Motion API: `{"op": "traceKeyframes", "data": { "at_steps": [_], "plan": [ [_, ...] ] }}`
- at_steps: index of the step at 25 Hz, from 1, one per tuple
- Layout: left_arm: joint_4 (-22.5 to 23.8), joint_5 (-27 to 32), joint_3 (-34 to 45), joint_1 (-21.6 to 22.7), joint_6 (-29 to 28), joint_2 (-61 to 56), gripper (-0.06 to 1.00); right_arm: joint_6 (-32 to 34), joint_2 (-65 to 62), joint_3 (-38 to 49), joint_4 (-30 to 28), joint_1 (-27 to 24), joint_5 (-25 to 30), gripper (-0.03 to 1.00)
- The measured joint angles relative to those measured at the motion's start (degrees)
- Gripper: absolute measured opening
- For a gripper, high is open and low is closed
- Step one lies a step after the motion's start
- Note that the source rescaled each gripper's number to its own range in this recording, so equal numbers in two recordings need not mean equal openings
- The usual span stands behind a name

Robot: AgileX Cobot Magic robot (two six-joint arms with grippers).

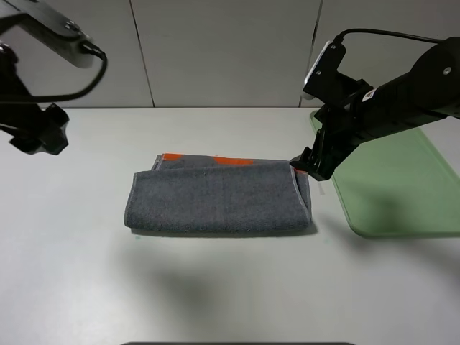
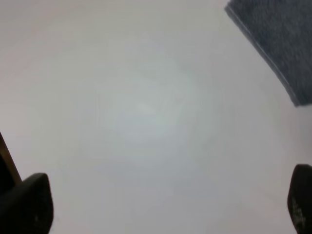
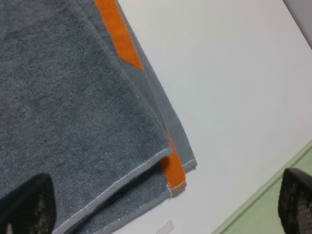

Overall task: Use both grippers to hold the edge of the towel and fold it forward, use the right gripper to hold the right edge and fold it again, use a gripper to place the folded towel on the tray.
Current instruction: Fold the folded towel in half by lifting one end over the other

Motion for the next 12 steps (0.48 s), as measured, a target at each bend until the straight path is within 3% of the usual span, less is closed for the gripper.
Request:
{"op": "traceKeyframes", "data": {
  "at_steps": [6,12],
  "plan": [
    [-7.17,6.85,0.0,0.0,-0.97,-12.83,0.96,0.27,0.0,0.0,0.0,0.0,0.0,1.0],
    [-11.74,7.25,0.0,0.0,-1.15,-26.16,0.93,0.29,0.0,0.0,0.0,0.0,-0.12,1.0]
  ]
}}
